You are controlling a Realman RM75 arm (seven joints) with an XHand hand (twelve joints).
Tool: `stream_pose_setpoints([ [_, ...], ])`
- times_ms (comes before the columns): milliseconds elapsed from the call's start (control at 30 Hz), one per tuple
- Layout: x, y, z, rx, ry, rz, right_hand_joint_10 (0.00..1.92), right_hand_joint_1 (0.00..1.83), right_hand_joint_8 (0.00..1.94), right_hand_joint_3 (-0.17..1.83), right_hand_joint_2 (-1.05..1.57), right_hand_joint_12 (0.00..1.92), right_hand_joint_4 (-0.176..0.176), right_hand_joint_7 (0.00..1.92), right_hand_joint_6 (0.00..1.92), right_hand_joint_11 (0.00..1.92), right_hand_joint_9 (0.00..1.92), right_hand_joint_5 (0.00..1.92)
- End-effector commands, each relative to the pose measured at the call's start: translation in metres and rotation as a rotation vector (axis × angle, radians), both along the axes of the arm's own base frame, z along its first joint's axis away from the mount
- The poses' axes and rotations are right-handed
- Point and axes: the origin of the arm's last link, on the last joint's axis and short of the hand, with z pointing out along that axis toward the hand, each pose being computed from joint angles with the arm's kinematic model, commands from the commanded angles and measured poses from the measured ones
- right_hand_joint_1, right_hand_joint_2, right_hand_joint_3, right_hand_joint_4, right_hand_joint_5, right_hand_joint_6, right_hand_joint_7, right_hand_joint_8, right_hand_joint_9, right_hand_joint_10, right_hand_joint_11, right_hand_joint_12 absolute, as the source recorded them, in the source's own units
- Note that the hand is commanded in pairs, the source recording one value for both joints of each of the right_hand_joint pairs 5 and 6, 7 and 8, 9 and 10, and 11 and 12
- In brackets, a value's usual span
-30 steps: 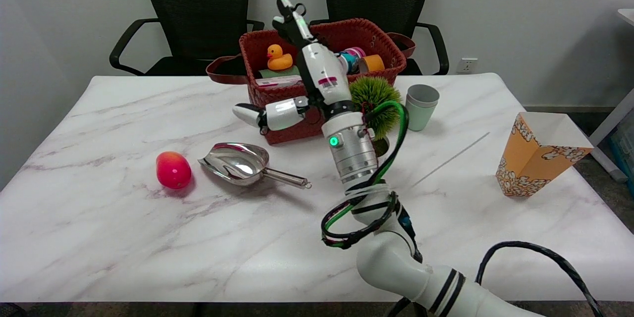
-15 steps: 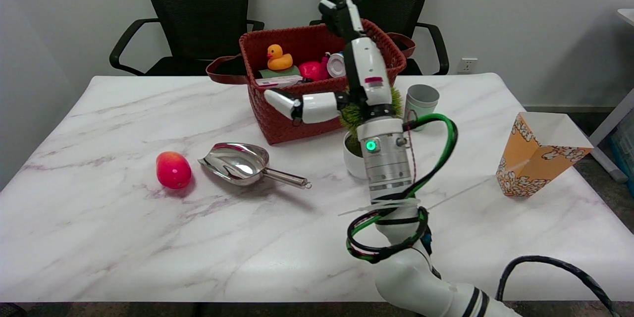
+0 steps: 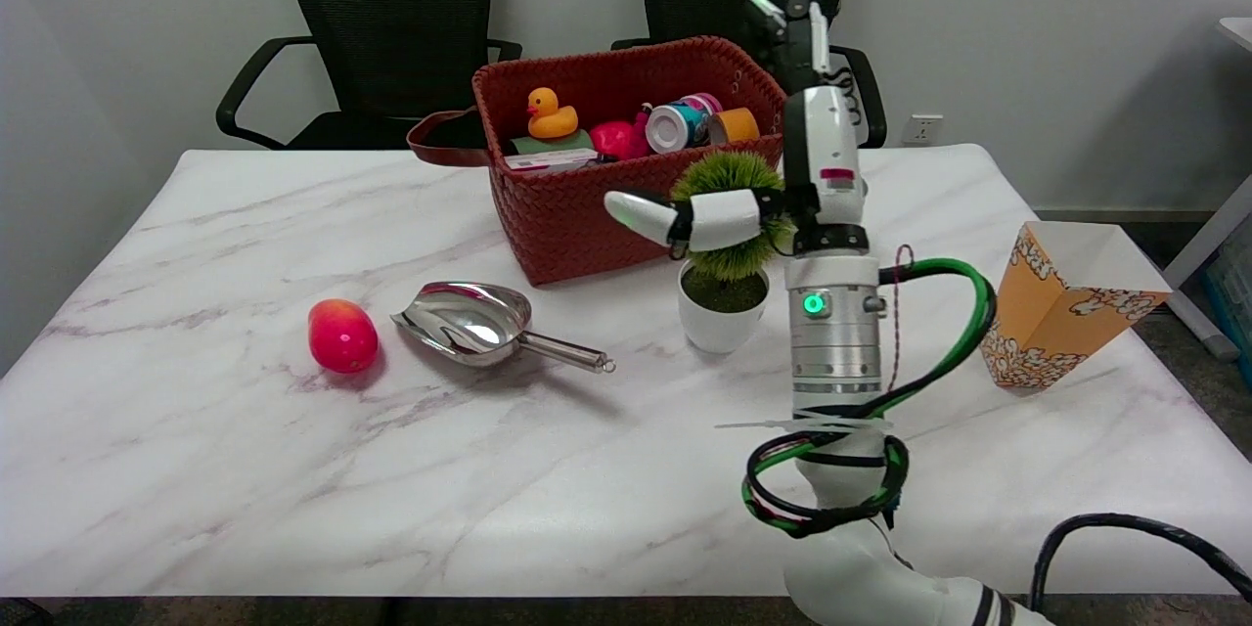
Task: Pick up the potted plant.
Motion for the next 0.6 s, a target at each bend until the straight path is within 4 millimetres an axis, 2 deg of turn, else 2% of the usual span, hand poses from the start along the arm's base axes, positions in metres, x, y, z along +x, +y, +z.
stream_pose_setpoints([
  [33,-0.017,0.027,0.046,-0.135,-0.058,0.02,0.38,1.08,0.29,0.56,-0.08,0.39,0.0,0.29,0.0,0.39,0.38,0.0],
  [367,-0.039,0.031,0.062,-0.208,-0.118,-0.045,0.36,1.08,0.27,0.57,-0.14,0.29,0.0,0.27,0.0,0.29,0.36,0.0],
  [600,-0.055,0.032,0.072,-0.25,-0.153,-0.102,0.39,1.09,0.3,0.55,-0.15,0.29,0.0,0.3,0.0,0.29,0.39,0.0],
])
